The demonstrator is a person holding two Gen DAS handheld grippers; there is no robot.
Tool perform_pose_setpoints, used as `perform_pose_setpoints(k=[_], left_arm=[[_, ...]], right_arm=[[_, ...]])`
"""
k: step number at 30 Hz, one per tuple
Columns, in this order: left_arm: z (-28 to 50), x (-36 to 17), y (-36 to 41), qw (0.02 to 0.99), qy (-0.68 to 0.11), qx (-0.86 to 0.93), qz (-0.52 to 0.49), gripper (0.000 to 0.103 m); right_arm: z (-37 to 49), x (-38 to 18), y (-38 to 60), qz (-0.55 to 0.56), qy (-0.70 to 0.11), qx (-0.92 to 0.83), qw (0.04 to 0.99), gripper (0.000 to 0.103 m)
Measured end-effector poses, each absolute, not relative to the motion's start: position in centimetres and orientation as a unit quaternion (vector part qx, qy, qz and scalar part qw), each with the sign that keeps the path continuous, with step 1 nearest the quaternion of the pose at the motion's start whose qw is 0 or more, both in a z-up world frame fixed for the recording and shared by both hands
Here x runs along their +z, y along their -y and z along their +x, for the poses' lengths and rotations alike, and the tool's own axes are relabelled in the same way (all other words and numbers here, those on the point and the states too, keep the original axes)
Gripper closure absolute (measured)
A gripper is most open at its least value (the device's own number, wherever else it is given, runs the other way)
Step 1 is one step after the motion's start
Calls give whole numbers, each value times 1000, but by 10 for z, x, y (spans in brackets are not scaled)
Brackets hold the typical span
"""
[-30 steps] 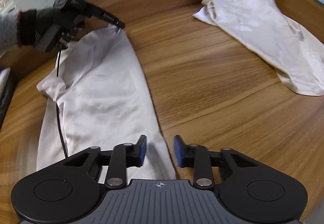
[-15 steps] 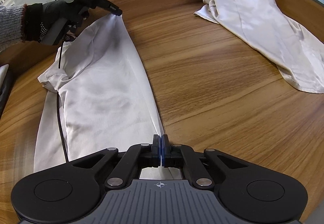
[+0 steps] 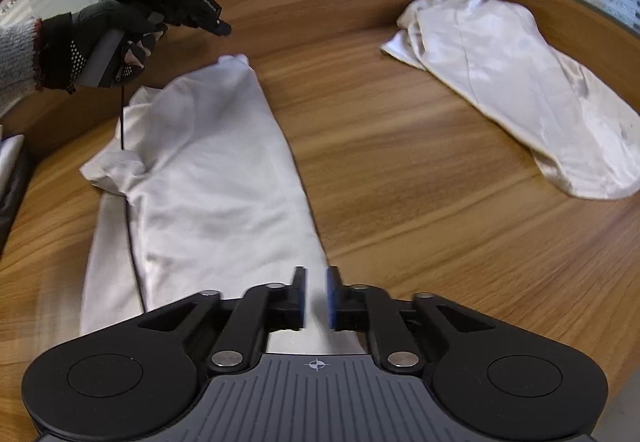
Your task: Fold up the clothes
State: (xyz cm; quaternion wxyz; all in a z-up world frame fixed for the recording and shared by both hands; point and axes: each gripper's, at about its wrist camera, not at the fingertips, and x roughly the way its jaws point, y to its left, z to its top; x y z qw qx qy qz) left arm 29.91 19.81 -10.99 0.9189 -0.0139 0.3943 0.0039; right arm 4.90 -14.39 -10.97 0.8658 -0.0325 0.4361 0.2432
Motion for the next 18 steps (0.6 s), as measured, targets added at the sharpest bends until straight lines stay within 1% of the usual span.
perform_pose_setpoints(k=[1,3,4,7,9,12,14,15,16,18], left_arm=[[292,-106,-204,918,-397,4,-19,87],[277,-98,-214,915,-403,4,-28,86],[267,-92,-220,913,-406,3,-33,83],[242,-80,-234,911,-410,12,-36,77],[222,-74,-243,910,-414,14,-36,75],[191,-72,-262,905,-422,18,-41,68],[173,-77,-271,900,-432,22,-45,65],[165,-80,-275,897,-438,23,-48,62],[157,-84,-278,894,-444,27,-49,62],[141,-93,-283,890,-453,30,-53,61]], right_arm=[[46,-105,144,-32,-435,246,865,81],[39,-96,145,-30,-437,252,863,79],[34,-92,145,-28,-439,254,861,78],[18,-83,145,-22,-446,261,856,77],[4,-82,143,-24,-452,267,851,77],[-20,-85,139,-30,-461,273,844,77],[-36,-90,133,-41,-467,273,840,73],[-44,-93,130,-46,-468,273,839,70],[-52,-96,127,-52,-468,273,839,65],[-65,-102,120,-70,-469,274,836,65]])
